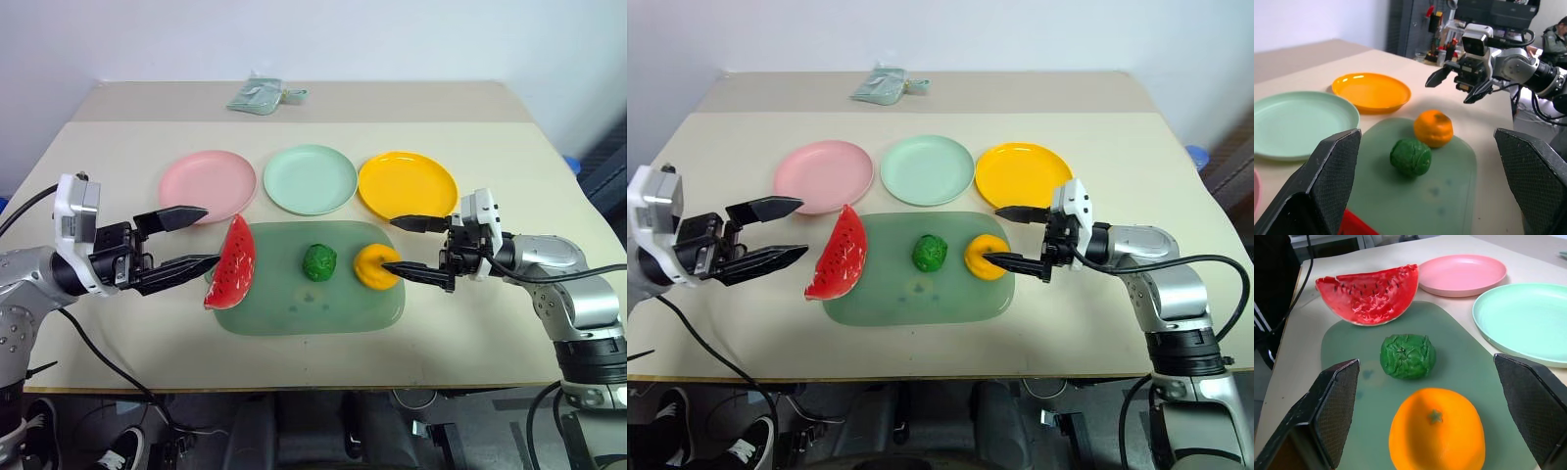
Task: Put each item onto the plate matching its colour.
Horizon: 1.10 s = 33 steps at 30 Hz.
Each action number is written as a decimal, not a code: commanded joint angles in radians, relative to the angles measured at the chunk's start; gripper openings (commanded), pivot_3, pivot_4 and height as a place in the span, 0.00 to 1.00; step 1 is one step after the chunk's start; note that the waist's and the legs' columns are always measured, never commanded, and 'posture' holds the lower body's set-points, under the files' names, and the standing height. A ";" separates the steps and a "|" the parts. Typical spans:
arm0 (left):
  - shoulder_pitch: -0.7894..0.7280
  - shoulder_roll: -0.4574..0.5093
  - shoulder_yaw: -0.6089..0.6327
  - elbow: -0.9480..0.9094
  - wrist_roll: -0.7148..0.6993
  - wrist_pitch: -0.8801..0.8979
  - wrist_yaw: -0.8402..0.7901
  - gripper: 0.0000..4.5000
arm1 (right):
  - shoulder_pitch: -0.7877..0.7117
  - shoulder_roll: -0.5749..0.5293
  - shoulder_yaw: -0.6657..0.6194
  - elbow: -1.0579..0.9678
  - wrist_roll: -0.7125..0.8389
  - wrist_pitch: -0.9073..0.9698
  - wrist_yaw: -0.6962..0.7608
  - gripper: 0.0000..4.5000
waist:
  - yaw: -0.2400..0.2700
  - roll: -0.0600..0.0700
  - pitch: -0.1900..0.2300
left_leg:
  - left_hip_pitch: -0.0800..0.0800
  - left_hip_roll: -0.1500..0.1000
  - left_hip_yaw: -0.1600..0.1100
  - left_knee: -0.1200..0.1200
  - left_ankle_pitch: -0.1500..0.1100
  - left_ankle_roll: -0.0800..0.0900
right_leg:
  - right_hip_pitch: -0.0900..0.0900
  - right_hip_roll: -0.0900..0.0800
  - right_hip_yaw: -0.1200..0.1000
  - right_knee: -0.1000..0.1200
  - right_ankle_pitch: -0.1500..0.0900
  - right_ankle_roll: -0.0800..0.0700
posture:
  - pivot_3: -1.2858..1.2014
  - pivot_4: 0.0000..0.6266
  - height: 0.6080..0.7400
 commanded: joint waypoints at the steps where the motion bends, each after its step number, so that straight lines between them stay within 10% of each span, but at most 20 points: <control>1: -0.029 0.015 0.019 0.004 -0.002 0.022 0.055 1.00 | -0.011 -0.001 -0.008 -0.044 0.003 -0.016 -0.002 0.99 | 0.001 0.000 0.000 | 0.000 0.000 0.000 0.000 0.000 0.000 | 0.000 0.000 0.000 0.000 0.000 0.000 | 0.52 0.24 1.00; 8: -0.088 0.051 -0.020 -0.073 0.038 0.218 0.379 1.00 | -0.014 0.010 -0.005 -0.047 0.000 -0.020 -0.018 0.99 | 0.002 0.000 0.000 | 0.000 0.000 -0.001 0.000 0.000 0.000 | 0.000 0.000 0.000 0.001 0.000 0.000 | 0.52 0.24 1.00; 18: -0.232 -0.176 -0.150 -0.259 0.116 0.516 0.975 1.00 | -0.035 0.026 0.002 -0.030 -0.005 -0.027 -0.025 0.99 | 0.008 0.000 0.000 | 0.000 0.000 -0.002 0.001 0.000 0.000 | 0.000 0.000 0.000 0.002 0.000 0.000 | 0.52 0.24 1.00; 33: -0.271 -0.363 -0.141 -0.427 0.087 0.853 1.239 1.00 | -0.050 0.030 0.007 0.010 -0.016 -0.046 -0.006 0.99 | 0.008 0.000 0.000 | 0.000 -0.001 -0.003 0.003 0.000 0.000 | 0.002 0.000 0.000 0.002 0.000 0.000 | 0.52 0.24 1.00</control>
